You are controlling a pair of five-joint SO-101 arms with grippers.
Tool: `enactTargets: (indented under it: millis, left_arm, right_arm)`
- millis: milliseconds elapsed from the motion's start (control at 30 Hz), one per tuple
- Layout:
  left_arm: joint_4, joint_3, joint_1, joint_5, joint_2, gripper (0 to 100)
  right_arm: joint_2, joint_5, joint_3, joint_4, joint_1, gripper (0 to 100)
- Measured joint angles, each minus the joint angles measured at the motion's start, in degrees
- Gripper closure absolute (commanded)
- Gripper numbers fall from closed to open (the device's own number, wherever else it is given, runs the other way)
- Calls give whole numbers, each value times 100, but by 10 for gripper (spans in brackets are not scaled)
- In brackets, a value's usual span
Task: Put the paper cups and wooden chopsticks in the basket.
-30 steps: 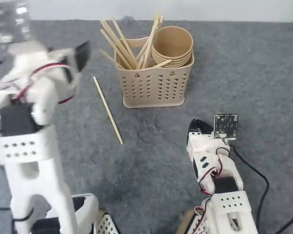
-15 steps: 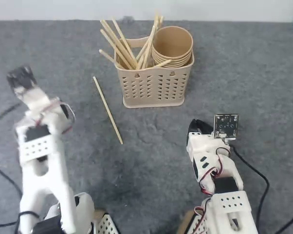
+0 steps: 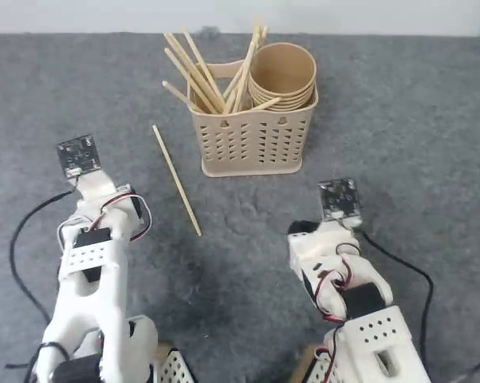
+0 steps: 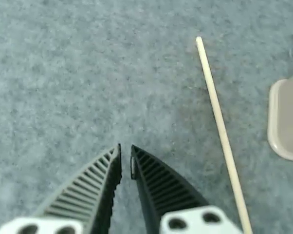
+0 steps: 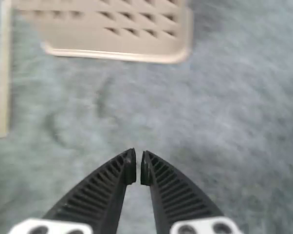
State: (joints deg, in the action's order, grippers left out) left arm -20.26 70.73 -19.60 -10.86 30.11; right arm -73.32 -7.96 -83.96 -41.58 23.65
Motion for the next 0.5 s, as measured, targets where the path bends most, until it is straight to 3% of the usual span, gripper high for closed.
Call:
enactTargets:
  millis: [233,500]
  left_arm:
    - [18,0,18,0,0,970]
    - [598,0,-809,0,0,970]
  right_arm:
    - [352,580,1187,-492,1758,957]
    - [2910,703,2945,-273,2145,956]
